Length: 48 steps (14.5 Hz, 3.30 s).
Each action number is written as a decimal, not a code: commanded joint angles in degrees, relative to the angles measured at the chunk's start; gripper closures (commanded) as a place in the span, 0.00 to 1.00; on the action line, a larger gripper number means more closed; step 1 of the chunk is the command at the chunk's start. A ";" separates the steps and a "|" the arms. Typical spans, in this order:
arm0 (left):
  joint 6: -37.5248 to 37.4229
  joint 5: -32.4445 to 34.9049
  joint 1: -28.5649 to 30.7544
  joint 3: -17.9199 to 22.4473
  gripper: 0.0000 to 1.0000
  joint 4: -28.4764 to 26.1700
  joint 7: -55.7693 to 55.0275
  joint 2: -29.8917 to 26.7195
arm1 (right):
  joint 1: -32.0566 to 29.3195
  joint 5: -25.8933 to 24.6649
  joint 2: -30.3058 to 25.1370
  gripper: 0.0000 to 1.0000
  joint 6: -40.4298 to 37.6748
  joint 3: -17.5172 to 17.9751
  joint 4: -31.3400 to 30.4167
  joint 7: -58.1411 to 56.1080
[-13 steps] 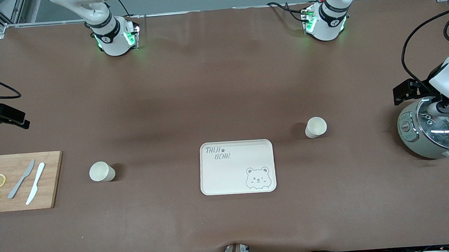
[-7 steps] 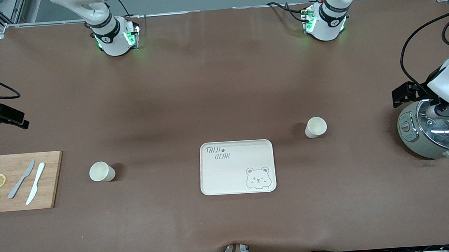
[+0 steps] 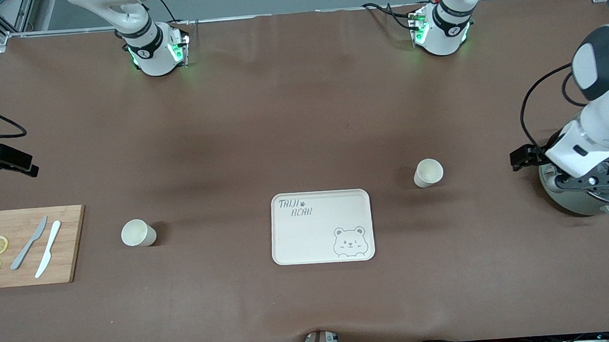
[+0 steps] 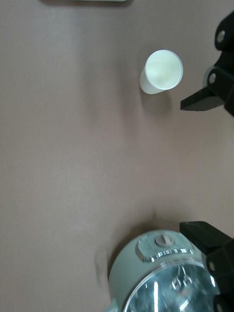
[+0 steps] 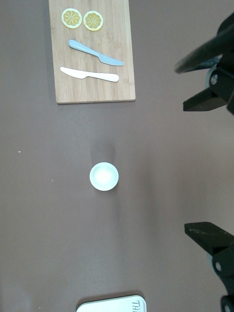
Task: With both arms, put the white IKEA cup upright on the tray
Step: 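Move the left gripper from the pot toward the white cup, then grasp the cup with the left gripper while the right gripper reaches the other cup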
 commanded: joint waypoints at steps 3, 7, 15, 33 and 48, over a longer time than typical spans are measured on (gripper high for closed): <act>13.24 -0.63 -0.37 -3.24 0.00 -15.03 -6.11 -4.22 | -1.21 0.36 0.68 0.00 0.01 0.62 0.52 0.51; 20.97 -0.46 -0.37 -4.91 0.00 -22.40 -7.17 -4.65 | -1.21 0.27 0.68 0.00 0.01 0.62 0.52 0.51; 37.33 0.16 -0.54 -7.91 0.00 -30.86 -13.77 -2.82 | -1.82 0.09 1.21 0.00 0.36 0.62 0.52 0.68; 48.59 0.16 -3.18 -7.99 0.00 -36.13 -17.02 2.99 | -4.11 1.69 8.32 0.00 14.94 0.80 -4.05 -9.32; 48.51 -0.19 -3.09 -7.99 0.91 -35.52 -21.12 6.06 | -2.44 0.45 22.91 0.00 25.41 0.89 -5.46 -11.27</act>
